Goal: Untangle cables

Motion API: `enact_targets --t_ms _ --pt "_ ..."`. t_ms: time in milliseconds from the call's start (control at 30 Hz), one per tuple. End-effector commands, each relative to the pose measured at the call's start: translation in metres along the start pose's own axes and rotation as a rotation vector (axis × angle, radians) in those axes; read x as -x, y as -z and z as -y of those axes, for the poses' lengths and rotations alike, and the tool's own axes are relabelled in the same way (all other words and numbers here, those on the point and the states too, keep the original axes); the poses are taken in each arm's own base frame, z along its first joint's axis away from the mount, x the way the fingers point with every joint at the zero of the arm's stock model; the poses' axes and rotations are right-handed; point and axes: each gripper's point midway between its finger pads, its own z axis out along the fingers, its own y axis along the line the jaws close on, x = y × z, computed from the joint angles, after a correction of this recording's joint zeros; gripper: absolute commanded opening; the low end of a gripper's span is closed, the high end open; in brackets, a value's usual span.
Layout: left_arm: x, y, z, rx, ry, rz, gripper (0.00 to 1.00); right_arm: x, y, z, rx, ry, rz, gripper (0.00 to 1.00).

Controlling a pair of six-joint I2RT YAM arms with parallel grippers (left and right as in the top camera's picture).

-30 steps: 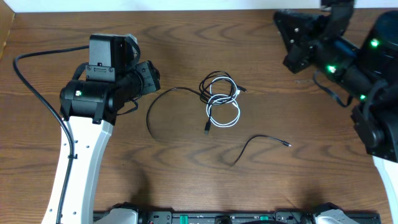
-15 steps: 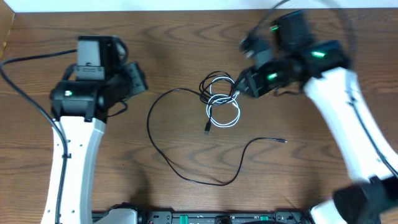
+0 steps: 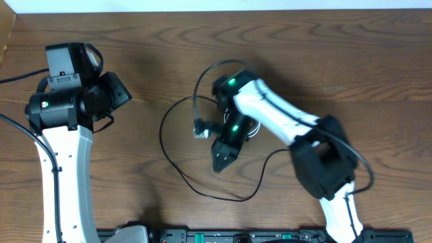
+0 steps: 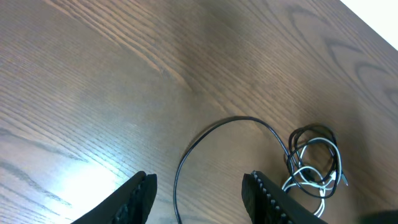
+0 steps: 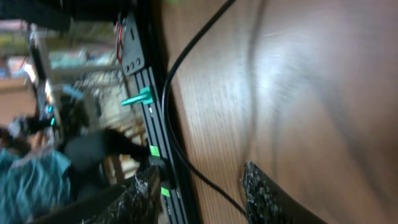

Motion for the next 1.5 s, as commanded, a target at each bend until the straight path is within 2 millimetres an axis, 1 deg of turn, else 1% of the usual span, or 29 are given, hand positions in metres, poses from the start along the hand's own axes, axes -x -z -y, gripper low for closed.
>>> enact_targets --t_ms 0,67,167,300,367,433,467,567,700,733,767,800,833,867,933,1000,1067,1100,1133,1167,1200,1267,1333,1367,1400,1467 --pt "0.002 0.006 -0.002 0.006 0.004 0.014 0.50 0.008 -0.034 -0.015 0.089 0.082 -0.037 0.40" --pt "0.002 0.006 -0.002 0.007 0.003 0.013 0.50 0.010 -0.052 -0.023 0.132 0.088 -0.057 0.41" --pt "0.003 0.006 -0.003 0.010 0.000 0.018 0.50 0.015 -0.070 -0.035 0.174 0.113 -0.069 0.42" --pt "0.009 0.006 -0.010 0.024 0.022 0.036 0.50 0.017 -0.084 -0.043 0.178 0.143 -0.088 0.44" --pt "0.014 0.007 -0.020 0.037 0.049 0.049 0.50 0.018 -0.090 -0.046 0.171 0.148 -0.101 0.45" --pt "0.019 0.008 -0.031 0.054 0.079 0.059 0.50 0.016 -0.096 -0.045 0.149 0.160 -0.122 0.45" --pt "0.022 0.010 -0.040 0.068 0.104 0.067 0.50 0.016 -0.100 -0.041 0.119 0.152 -0.137 0.44" --pt "0.027 0.012 -0.058 0.096 0.154 0.079 0.50 0.016 -0.107 -0.033 0.066 0.137 -0.156 0.40" --pt "0.031 0.016 -0.077 0.125 0.205 0.089 0.50 0.013 -0.117 -0.024 0.022 0.106 -0.170 0.38" --pt "0.031 0.016 -0.079 0.127 0.208 0.089 0.50 0.012 -0.118 -0.023 0.019 0.103 -0.171 0.37" --pt "0.031 0.016 -0.080 0.129 0.211 0.089 0.50 0.012 -0.120 -0.020 0.008 0.087 -0.173 0.32" --pt "0.031 0.016 -0.080 0.129 0.211 0.090 0.50 0.012 -0.120 -0.019 0.004 0.081 -0.173 0.23" --pt "0.031 0.016 -0.080 0.129 0.211 0.090 0.50 0.012 -0.119 -0.018 0.000 0.073 -0.170 0.06" --pt "0.031 0.016 -0.079 0.129 0.211 0.090 0.50 0.013 -0.119 -0.018 0.000 0.068 -0.166 0.01" --pt "0.031 0.016 -0.079 0.128 0.211 0.090 0.50 0.018 -0.110 -0.017 -0.005 0.044 -0.143 0.01" --pt "0.031 0.016 -0.079 0.128 0.211 0.090 0.50 0.026 -0.096 -0.021 -0.014 0.040 -0.112 0.02" --pt "0.031 0.016 -0.079 0.128 0.211 0.090 0.50 0.042 -0.066 -0.029 -0.037 0.056 -0.040 0.02" --pt "0.031 0.016 -0.079 0.128 0.211 0.091 0.50 0.055 -0.042 -0.038 -0.061 0.081 0.025 0.02" --pt "0.031 0.016 -0.079 0.128 0.211 0.091 0.50 0.064 -0.023 -0.045 -0.081 0.111 0.077 0.02" --pt "0.031 0.016 -0.079 0.128 0.211 0.091 0.50 0.087 0.035 -0.066 -0.152 0.189 0.234 0.02" --pt "0.031 0.016 -0.079 0.128 0.211 0.091 0.50 0.095 0.058 -0.073 -0.184 0.207 0.299 0.01" --pt "0.031 0.016 -0.079 0.127 0.211 0.090 0.50 0.110 0.123 -0.090 -0.293 0.225 0.475 0.01" --pt "0.030 0.016 -0.076 0.111 0.211 0.085 0.50 0.114 0.180 -0.104 -0.394 0.223 0.627 0.01" --pt "0.030 0.015 -0.073 0.093 0.214 0.080 0.50 0.112 0.224 -0.118 -0.464 0.236 0.743 0.01" --pt "0.029 0.015 -0.072 0.085 0.214 0.076 0.50 0.107 0.260 -0.131 -0.519 0.249 0.846 0.01" --pt "0.029 0.015 -0.068 0.062 0.213 0.069 0.50 0.094 0.315 -0.154 -0.592 0.270 1.006 0.01"
